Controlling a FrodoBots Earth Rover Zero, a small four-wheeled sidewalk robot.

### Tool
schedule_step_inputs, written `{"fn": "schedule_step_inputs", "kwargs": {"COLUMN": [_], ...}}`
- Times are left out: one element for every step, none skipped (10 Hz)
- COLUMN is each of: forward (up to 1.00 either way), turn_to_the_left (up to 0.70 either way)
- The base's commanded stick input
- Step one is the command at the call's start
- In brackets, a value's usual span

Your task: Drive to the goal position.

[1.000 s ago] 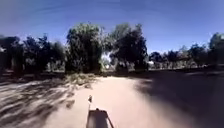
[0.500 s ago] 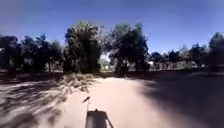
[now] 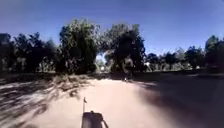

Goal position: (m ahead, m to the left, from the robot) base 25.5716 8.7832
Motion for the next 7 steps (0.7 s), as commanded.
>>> {"fn": "schedule_step_inputs", "kwargs": {"forward": [1.00, 1.00, 1.00, 1.00, 1.00, 1.00, 1.00], "turn_to_the_left": [0.00, 0.00, 0.00, 0.00, 0.00, 0.00, 0.00]}}
